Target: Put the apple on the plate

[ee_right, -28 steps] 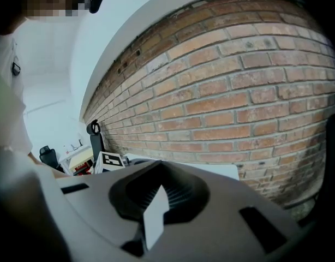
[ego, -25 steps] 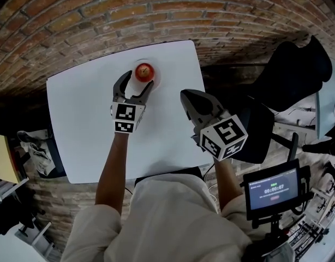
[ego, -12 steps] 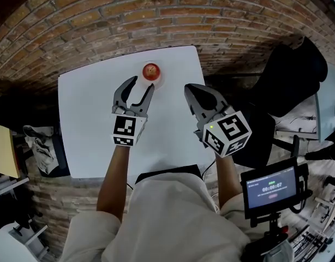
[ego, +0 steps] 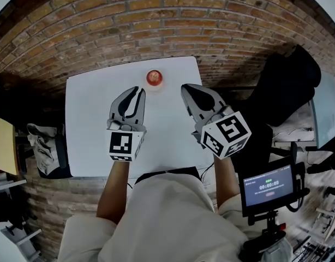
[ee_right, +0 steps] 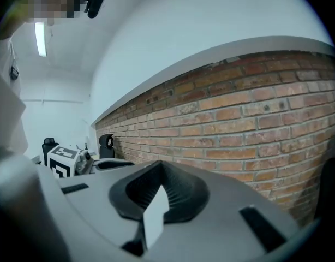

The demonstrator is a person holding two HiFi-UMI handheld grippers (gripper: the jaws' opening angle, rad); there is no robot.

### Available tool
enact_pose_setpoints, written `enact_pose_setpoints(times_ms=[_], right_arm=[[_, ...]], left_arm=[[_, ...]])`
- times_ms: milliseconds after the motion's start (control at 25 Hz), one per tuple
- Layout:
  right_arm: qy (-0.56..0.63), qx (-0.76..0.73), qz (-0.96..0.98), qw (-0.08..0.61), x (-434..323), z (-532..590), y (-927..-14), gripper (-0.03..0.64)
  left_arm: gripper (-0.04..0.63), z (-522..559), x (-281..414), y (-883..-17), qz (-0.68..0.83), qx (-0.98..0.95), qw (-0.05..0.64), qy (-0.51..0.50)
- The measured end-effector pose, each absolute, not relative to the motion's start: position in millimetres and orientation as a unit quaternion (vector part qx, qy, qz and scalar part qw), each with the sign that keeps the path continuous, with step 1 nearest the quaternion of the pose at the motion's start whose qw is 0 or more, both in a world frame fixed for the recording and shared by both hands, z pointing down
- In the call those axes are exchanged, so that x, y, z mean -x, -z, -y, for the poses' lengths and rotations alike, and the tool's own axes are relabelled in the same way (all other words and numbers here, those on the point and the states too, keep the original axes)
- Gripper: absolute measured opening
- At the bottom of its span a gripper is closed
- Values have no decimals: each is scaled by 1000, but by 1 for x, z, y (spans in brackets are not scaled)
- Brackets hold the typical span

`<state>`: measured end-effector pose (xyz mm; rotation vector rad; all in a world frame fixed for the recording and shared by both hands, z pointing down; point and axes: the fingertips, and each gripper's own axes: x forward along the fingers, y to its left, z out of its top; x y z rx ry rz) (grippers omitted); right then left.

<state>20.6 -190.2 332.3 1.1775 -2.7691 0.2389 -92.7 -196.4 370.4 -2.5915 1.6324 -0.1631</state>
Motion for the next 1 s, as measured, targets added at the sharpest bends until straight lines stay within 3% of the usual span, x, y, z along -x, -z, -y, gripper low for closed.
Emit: enact_pose_setpoints(times_ms=[520, 1000], right_arm=[[-25, -387, 921, 41, -9, 151, -287, 3], [14, -411, 911, 39, -17, 138, -268, 3]], left_arm=[[9, 143, 104, -301, -525, 845, 93, 28], [8, 130, 96, -273, -522, 845, 112, 15]])
